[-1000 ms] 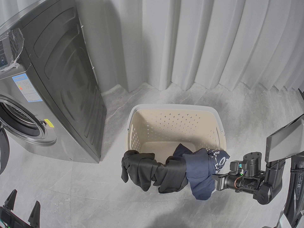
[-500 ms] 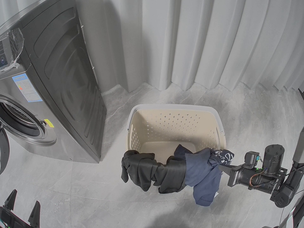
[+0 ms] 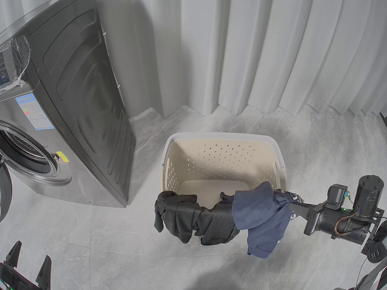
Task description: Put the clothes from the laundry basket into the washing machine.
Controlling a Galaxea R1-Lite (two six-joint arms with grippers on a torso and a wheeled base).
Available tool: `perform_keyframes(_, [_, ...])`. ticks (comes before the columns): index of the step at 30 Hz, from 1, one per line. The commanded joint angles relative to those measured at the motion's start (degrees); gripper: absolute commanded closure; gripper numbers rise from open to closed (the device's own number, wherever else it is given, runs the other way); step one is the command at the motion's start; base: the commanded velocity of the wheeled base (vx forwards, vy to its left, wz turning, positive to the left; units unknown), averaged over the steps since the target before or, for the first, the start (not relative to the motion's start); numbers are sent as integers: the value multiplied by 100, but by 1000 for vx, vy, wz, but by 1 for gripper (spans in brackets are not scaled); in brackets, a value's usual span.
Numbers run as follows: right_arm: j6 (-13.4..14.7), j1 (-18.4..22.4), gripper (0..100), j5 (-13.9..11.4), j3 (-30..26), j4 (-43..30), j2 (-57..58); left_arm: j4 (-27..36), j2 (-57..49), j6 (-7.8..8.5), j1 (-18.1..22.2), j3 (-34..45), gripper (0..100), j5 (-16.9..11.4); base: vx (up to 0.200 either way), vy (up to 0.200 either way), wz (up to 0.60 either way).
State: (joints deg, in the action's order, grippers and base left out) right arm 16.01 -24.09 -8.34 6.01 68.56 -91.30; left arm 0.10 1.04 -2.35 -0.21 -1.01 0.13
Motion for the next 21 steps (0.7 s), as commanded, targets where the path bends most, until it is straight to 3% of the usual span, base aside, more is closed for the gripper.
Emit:
perform_keyframes(1, [-1,27,100,69,23,-264,-73,-1,-86,-2,3,92,0,4,0,0,0])
perform_keyframes(16, [-89,45,100,324,427,210,-1672,-1,-86,-28,3,101,0,4,0,0,0])
perform_keyframes(17, [-89,36,0,333,445,219,-1699,-1,-86,-28,3,101,0,4,0,0,0])
perform_keyframes(21, [-89,62,0,421,436,219,-1813,-1,-86,-28,3,92,0,4,0,0,0])
